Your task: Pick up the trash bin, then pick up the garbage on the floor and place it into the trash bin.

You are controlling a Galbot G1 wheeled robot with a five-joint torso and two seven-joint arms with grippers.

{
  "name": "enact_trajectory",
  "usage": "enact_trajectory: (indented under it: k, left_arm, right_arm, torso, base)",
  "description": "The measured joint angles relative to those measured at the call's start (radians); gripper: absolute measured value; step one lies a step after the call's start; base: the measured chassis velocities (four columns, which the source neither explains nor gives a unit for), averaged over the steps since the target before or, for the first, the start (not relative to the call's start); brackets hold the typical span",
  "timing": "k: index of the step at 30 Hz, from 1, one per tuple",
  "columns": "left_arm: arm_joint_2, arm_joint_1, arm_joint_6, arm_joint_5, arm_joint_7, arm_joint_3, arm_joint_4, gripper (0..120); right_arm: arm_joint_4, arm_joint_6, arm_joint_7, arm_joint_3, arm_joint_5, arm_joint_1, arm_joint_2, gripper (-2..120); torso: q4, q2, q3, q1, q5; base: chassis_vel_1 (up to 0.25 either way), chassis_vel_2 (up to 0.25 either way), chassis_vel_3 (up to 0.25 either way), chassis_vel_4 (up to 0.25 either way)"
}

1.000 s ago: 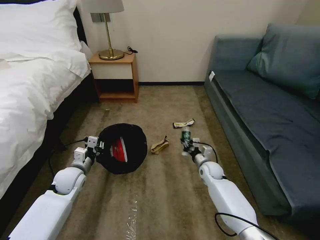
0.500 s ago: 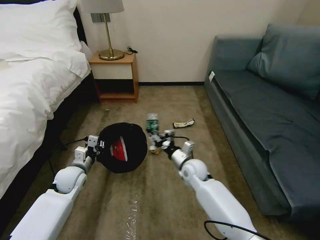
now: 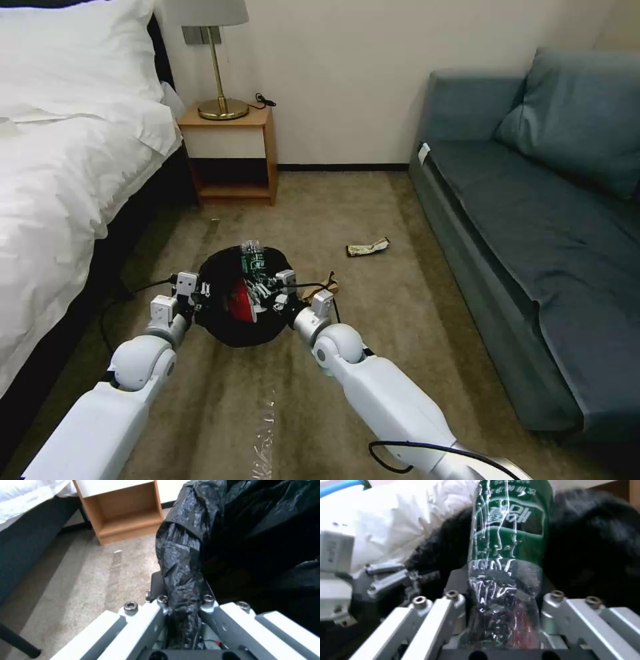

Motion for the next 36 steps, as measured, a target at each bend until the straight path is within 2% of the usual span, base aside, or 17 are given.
enact_trajectory:
  k: [14,18,19,25,30,33,36]
  left_arm:
    - [-0.009,-0.009,0.002,0.001,-0.005,0.004,0.001,1]
    - [-0.009,-0.009,0.002,0.001,-0.005,0.003,0.001,1]
    - [-0.009,-0.007,0.002,0.001,-0.006,0.002,0.001,1]
    - [-0.009,-0.005,0.002,0.001,-0.012,-0.011,0.002,1]
    - [-0.011,-0.008,-0.004,0.004,-0.024,-0.039,0.023,1]
    - [-0.004,-0.008,-0.009,0.0,-0.033,-0.065,0.03,1]
    - [-0.004,-0.008,-0.009,-0.004,-0.04,-0.077,0.034,1]
  right_arm:
    - [0.051,0.004,-0.003,0.005,0.0,-0.031,-0.014,86]
    - [0.054,0.004,-0.003,0.005,0.0,-0.033,-0.014,89]
    - [0.061,0.006,-0.002,0.005,-0.002,-0.036,-0.015,99]
    - [0.086,0.019,0.024,0.029,-0.013,-0.036,-0.014,100]
    - [0.101,-0.002,0.076,0.083,0.0,-0.01,-0.028,100]
    - [0.081,-0.067,0.187,0.153,0.001,0.011,-0.066,100]
    - [0.056,-0.102,0.241,0.181,-0.016,0.011,-0.086,100]
  torso:
    - [-0.0002,0.0,0.0,0.0,0.0001]
    - [-0.0002,0.0,0.0,0.0,0.0002]
    - [-0.0002,0.0,0.0,0.0,0.0001]
    - [-0.0001,0.0,0.0,0.0,0.0001]
    - [0.0,0.0,0.0,0.0,0.0002]
    - [-0.0002,0.0,0.0,0.0,0.0003]
    - [-0.0001,0.0,0.0,0.0,0.0002]
  base:
    - [0.0,0.0,0.0,0.0]
    - [0.0,0.0,0.0,0.0]
    - [0.0,0.0,0.0,0.0]
    - [0.0,0.0,0.0,0.0]
    - [0.0,0.0,0.0,0.0]
    - [0.0,0.0,0.0,0.0]
    - [0.0,0.0,0.0,0.0]
